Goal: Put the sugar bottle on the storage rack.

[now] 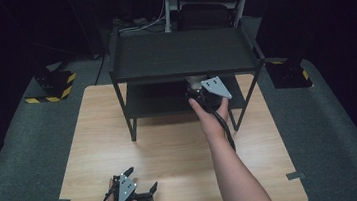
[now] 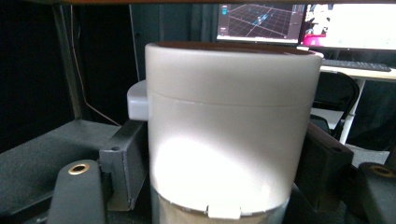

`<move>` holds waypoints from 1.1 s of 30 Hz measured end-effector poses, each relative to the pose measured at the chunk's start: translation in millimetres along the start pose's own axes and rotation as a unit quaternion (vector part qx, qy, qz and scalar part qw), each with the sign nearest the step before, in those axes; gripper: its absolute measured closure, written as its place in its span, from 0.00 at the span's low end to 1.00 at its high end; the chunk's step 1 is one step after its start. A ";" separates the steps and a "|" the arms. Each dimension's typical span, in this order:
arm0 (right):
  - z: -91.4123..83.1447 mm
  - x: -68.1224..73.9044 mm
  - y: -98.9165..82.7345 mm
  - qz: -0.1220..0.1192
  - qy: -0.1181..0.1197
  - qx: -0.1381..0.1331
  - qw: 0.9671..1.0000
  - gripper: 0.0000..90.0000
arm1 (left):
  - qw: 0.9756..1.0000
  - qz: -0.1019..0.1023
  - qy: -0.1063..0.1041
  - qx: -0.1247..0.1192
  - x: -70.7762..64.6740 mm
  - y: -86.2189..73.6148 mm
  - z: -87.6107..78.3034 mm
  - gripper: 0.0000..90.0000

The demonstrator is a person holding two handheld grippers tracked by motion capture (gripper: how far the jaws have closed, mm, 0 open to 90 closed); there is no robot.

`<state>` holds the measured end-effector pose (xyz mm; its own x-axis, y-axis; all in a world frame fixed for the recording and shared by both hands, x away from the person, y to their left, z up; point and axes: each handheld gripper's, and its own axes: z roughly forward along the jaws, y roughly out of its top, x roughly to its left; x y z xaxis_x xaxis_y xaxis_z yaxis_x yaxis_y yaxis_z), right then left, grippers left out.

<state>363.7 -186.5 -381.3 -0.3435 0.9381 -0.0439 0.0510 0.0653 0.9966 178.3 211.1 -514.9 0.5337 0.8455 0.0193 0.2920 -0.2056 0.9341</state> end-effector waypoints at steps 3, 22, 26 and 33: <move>-0.9 -4.5 3.3 0.013 0.010 0.001 1.000 0.28 | 1.000 -0.003 0.001 0.000 0.2 -0.2 -0.2 0.00; -13.4 -6.6 1.5 0.002 0.042 0.002 0.999 0.00 | 1.000 -0.004 -0.001 -0.002 0.6 -0.8 -0.3 0.01; -21.0 -10.6 -0.7 0.003 0.045 -0.002 0.999 0.00 | 1.000 -0.005 -0.001 -0.002 0.5 -0.7 -0.3 0.00; -36.8 -17.1 -10.0 0.000 0.052 -0.008 0.999 0.00 | 1.000 -0.003 0.000 -0.001 0.5 -0.5 -0.2 0.00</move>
<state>334.5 -215.7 -387.9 -0.4397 0.8974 -0.0369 0.0366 0.0589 0.9976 178.3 211.7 -515.3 0.5326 0.8462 0.0134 0.2932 -0.1993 0.9350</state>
